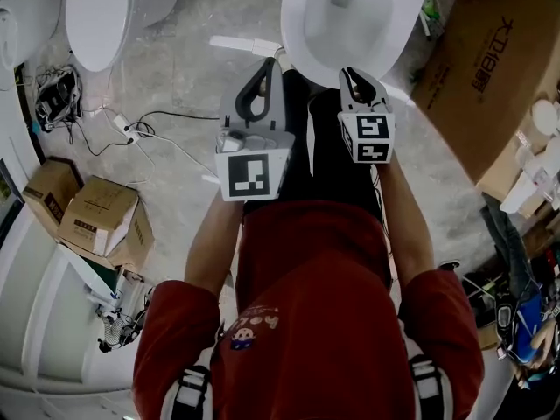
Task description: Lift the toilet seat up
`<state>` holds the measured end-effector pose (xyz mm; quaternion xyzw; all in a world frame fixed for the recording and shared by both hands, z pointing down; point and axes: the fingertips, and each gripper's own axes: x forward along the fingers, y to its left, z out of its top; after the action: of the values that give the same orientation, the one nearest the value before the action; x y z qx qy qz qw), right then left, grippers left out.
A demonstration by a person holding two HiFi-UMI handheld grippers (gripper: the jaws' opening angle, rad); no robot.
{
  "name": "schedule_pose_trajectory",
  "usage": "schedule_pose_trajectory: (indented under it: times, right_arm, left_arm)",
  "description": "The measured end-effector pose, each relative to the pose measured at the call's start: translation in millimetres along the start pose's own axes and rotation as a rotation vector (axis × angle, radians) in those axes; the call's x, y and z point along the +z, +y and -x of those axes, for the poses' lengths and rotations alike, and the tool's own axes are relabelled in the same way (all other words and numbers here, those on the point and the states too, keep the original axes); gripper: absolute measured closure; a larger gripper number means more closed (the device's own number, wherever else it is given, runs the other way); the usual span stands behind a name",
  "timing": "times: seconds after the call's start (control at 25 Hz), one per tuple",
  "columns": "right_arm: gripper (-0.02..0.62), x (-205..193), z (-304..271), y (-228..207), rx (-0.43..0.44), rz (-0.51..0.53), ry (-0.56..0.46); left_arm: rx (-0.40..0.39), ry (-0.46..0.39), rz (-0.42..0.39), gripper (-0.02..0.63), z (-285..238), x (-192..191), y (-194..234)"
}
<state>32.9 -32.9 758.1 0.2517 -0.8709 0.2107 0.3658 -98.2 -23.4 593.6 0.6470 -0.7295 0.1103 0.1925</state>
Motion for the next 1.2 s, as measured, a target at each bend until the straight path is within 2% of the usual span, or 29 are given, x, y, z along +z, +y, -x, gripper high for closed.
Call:
schedule_pose_trajectory:
  times: [0.12, 0.32, 0.64, 0.8, 1.2]
  right_arm:
    - [0.575, -15, -12, 10, 0.039, 0.028, 0.055]
    - [0.477, -45, -30, 24, 0.114, 0.076, 0.161]
    - [0.384, -93, -59, 42, 0.197, 0.270, 0.326]
    - [0.356, -111, -73, 46, 0.223, 0.385, 0.384]
    - [0.347, -147, -104, 46, 0.279, 0.608, 0.506]
  left_arm:
    - [0.001, 0.020, 0.000, 0.595, -2, -12, 3]
    - [0.000, 0.043, 0.016, 0.595, -3, -29, 4]
    - [-0.001, 0.074, 0.031, 0.595, -2, -48, 14]
    - [0.000, 0.082, 0.026, 0.595, -2, -56, 21]
    - [0.008, 0.107, 0.041, 0.595, -1, -71, 31]
